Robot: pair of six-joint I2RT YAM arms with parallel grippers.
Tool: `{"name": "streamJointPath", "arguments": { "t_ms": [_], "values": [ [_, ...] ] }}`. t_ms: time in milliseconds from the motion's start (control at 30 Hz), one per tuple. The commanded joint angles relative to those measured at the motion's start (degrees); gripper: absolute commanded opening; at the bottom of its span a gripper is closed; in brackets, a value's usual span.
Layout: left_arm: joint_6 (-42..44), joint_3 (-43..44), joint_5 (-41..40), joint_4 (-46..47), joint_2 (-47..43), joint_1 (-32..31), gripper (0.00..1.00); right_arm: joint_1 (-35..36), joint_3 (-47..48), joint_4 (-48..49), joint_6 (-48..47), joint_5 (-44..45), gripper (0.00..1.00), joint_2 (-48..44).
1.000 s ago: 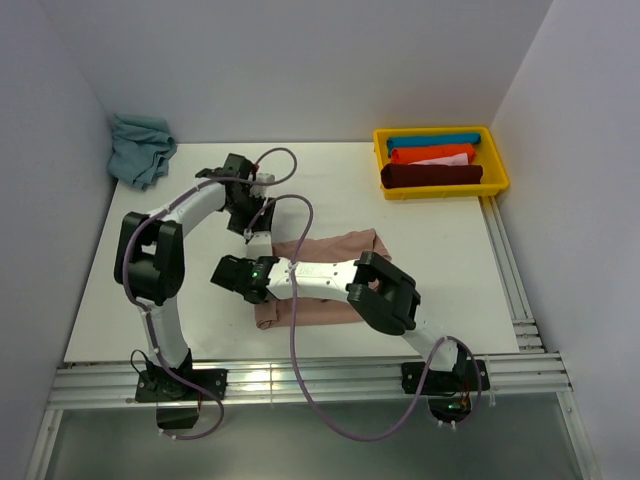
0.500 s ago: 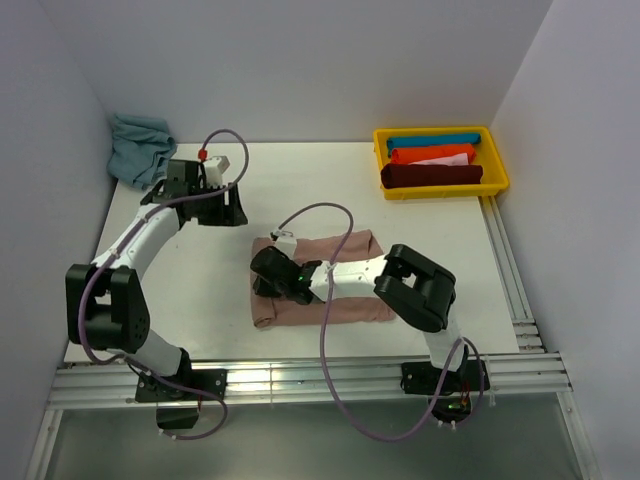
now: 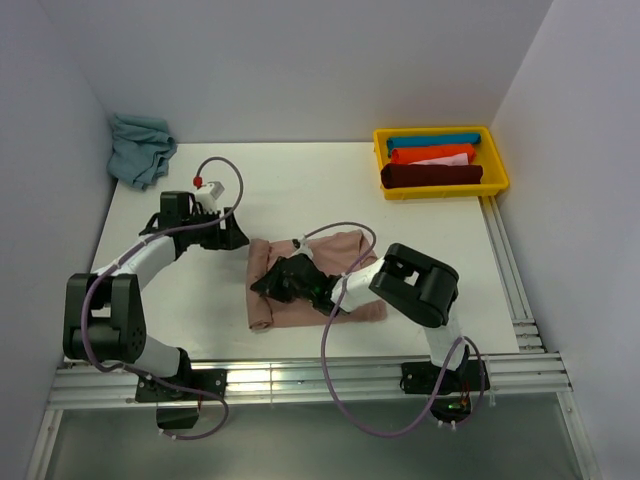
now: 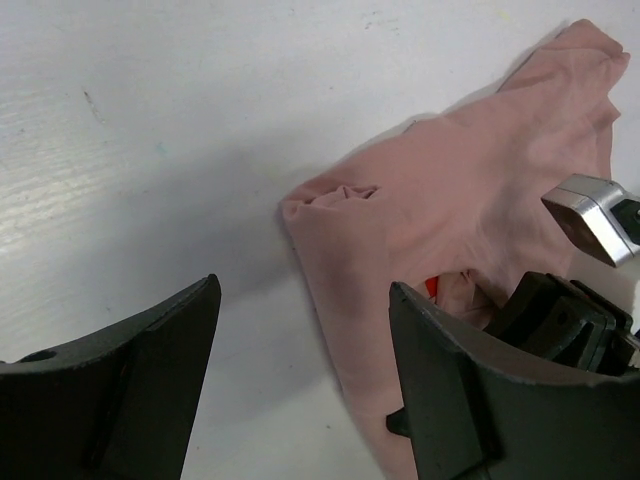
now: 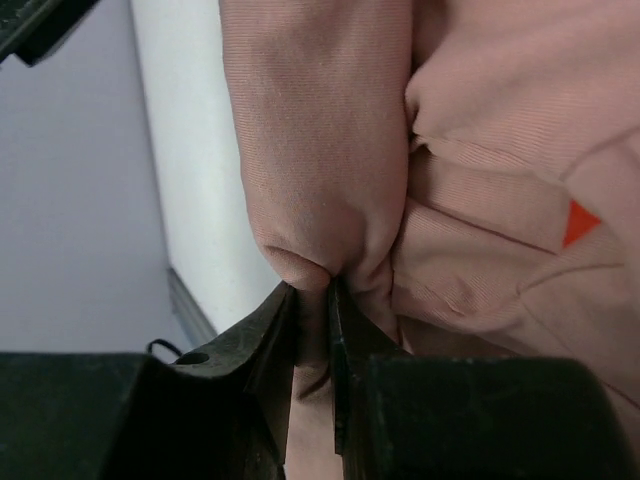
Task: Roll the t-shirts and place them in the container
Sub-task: Roll the tshirt
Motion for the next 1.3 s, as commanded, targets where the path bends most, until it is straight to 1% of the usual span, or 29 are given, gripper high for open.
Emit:
{"name": "streamJointPath", "arguments": {
  "t_ms": [0, 33, 100, 200, 267, 333, 400, 433, 500, 667, 700, 767, 800, 900, 1000, 1033, 1167, 1200, 1267],
  "values": [
    [0.99, -0.94, 3.48, 7.34, 1.74, -0.37, 0.74, -0.18, -4.19, 6.52, 5.65, -2.33, 0.17, -1.52],
    [0.90, -1.12, 3.30, 7.78, 2.28, -0.55, 0.74, -0.35, -4.90, 8.88, 6.79, -2.51, 0.17, -1.09],
    [1.08, -1.03, 2.78, 8.49, 3.51, -1.87, 0.73, -0.44, -6.56, 10.65, 8.11, -2.68, 0.17, -0.73],
    [1.69, -0.33, -0.38, 8.49, 4.12, -4.94, 0.72, -0.53, -8.41, 12.85, 10.58, -2.25, 0.17, 0.15],
    [2.22, 0.11, -4.68, 8.49, 4.91, -7.57, 0.72, -0.53, -10.17, 14.69, 12.60, -1.81, 0.17, 0.41],
    [2.05, 1.07, -6.27, 7.61, 5.53, -9.07, 0.70, -0.53, -11.32, 16.62, 14.44, -1.80, 0.18, 0.50],
    [1.69, 1.78, -8.38, 6.65, 6.85, -10.04, 0.68, -0.53, -12.20, 16.72, 15.32, -0.41, 0.20, 0.50],
    [1.95, 2.82, -8.65, 5.60, 7.37, -10.39, 0.65, -0.62, -12.37, 16.03, 15.85, -0.22, 0.20, 0.41],
    [2.13, 3.97, -9.53, 4.45, 8.34, -10.92, 0.63, -0.53, -12.46, 14.71, 16.55, 0.30, 0.21, 0.24],
    [2.74, 5.99, -13.57, 1.38, 9.66, -12.68, 0.59, -0.71, -13.17, 11.72, 17.61, 2.06, 0.23, -0.82],
    [2.83, 6.78, -15.31, 0.76, 9.75, -13.03, 0.57, -0.79, -12.73, 10.58, 17.44, 2.24, 0.24, -1.08],
    [3.01, 7.75, -16.82, -1.17, 10.19, -13.91, 0.56, -0.79, -11.85, 4.97, 16.83, 3.55, 0.24, -2.22],
    [3.18, 8.89, -17.87, -1.88, 10.45, -14.17, 0.55, -0.79, -10.80, 3.03, 15.52, 3.99, 0.28, -2.57],
    [3.80, 11.17, -22.25, -4.68, 12.03, -15.58, 0.53, -0.79, -7.64, -8.89, 12.71, 6.36, 0.31, -5.03],
    [4.24, 13.72, -23.33, -8.02, 13.09, -16.02, 0.49, -0.53, -3.51, -17.35, 9.80, 9.69, 0.33, -6.35],
    [4.24, 14.08, -23.59, -8.47, 13.27, -16.02, 0.49, -0.36, -2.72, -21.73, 9.27, 10.49, 0.33, -6.88],
    [4.59, 14.87, -23.16, -9.97, 11.78, -15.93, 0.53, 0.00, 0.54, -27.83, 7.60, 12.26, 0.33, -6.97],
    [4.50, 15.05, -23.24, -10.23, 11.25, -15.93, 0.58, 0.00, 0.98, -28.80, 7.07, 12.69, 0.32, -6.62],
    [4.85, 15.23, -21.32, -10.58, 9.67, -15.85, 0.63, -0.09, 2.03, -31.00, 6.80, 13.05, 0.30, -6.27]
  ]
}}
